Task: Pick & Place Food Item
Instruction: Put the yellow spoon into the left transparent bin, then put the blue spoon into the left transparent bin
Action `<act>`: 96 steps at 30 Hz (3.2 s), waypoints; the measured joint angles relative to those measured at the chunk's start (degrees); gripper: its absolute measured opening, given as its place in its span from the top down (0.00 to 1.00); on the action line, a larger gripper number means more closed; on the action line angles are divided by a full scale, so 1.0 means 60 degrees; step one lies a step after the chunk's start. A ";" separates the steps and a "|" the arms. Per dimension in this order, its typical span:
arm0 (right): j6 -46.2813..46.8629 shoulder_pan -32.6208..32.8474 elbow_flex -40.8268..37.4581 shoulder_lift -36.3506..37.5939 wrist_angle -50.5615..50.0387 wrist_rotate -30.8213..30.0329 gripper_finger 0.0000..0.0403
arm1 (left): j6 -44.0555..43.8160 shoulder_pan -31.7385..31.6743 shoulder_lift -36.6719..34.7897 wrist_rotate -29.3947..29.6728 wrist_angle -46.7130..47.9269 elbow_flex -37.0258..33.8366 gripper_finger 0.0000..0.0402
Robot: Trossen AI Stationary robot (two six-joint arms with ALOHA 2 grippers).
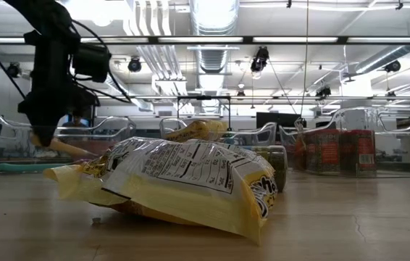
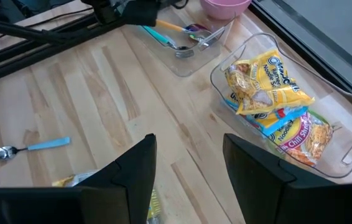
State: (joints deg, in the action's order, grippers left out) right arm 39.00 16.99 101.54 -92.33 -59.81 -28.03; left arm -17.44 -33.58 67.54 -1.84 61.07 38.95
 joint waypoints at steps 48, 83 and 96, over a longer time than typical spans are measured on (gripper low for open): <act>0.0019 0.0004 0.0004 0.0015 0.0007 0.0204 0.55 | -0.1088 0.0120 0.2209 0.0482 -0.0690 0.0315 0.88; -0.0075 0.0004 0.0004 0.0015 -0.0024 0.0255 0.55 | -0.0634 0.0160 0.0149 -0.0333 0.0510 0.1759 0.39; 0.1061 0.0000 0.0004 0.0045 -0.0427 0.0251 0.55 | -0.2932 0.3750 -0.0450 -0.0850 0.1807 0.4032 0.39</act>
State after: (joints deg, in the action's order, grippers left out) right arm 45.36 16.99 101.56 -92.06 -62.37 -26.52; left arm -35.03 -11.09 64.84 -6.94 71.91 63.14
